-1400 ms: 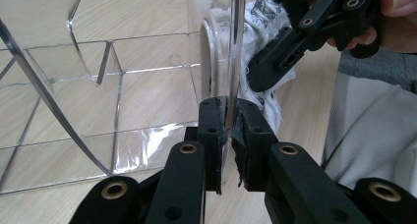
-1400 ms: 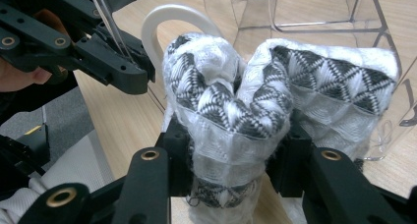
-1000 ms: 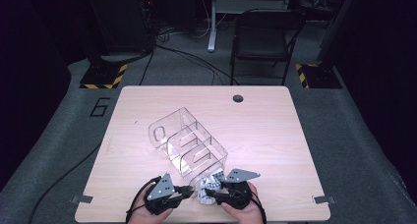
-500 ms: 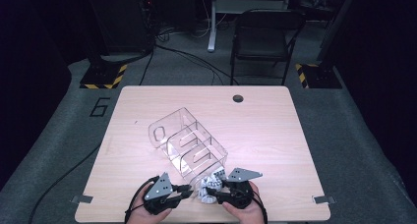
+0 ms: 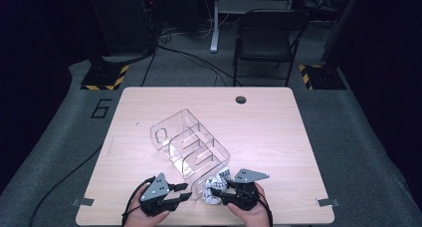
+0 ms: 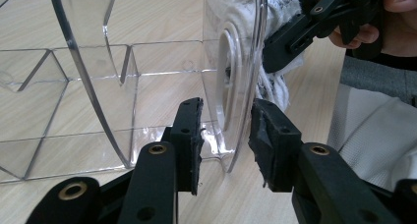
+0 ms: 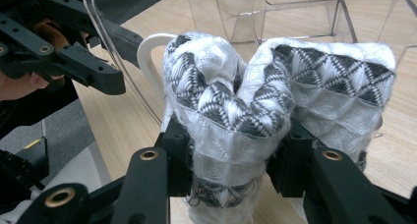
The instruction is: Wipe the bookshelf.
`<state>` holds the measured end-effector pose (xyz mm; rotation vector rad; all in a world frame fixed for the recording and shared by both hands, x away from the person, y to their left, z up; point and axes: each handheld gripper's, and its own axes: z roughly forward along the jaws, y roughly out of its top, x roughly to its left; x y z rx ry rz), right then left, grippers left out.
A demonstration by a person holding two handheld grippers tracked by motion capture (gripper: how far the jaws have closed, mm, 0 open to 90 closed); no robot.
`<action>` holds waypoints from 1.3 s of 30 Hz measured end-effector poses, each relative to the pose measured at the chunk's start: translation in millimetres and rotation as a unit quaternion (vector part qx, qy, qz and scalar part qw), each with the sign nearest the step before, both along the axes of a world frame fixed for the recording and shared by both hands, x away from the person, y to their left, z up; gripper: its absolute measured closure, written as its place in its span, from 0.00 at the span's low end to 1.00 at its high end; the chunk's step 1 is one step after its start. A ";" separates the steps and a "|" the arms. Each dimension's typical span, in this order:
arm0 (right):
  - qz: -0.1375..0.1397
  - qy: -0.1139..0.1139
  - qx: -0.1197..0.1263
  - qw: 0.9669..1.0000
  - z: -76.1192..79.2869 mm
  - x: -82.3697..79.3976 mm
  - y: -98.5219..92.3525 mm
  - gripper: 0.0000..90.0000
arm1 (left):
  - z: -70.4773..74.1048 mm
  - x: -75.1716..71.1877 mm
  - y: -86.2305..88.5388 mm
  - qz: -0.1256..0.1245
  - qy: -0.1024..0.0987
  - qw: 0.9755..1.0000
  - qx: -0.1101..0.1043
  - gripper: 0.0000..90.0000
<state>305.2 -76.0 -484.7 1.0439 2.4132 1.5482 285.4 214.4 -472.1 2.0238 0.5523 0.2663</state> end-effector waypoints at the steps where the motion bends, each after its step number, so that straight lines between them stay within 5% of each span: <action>1: 0.002 -0.002 -0.002 1.000 -0.3 0.3 -0.5 0.65 | 0.1 0.0 0.2 0.002 -0.002 1.000 0.000 0.71; 14: -0.001 0.001 0.000 1.000 -1.4 0.3 -0.3 0.65 | 4.5 -1.6 3.9 -0.002 -0.001 1.000 -0.017 0.69; 39: 0.002 0.008 -0.007 1.000 -5.0 0.9 0.7 0.65 | 6.6 1.2 15.4 0.035 -0.011 0.999 -0.029 0.64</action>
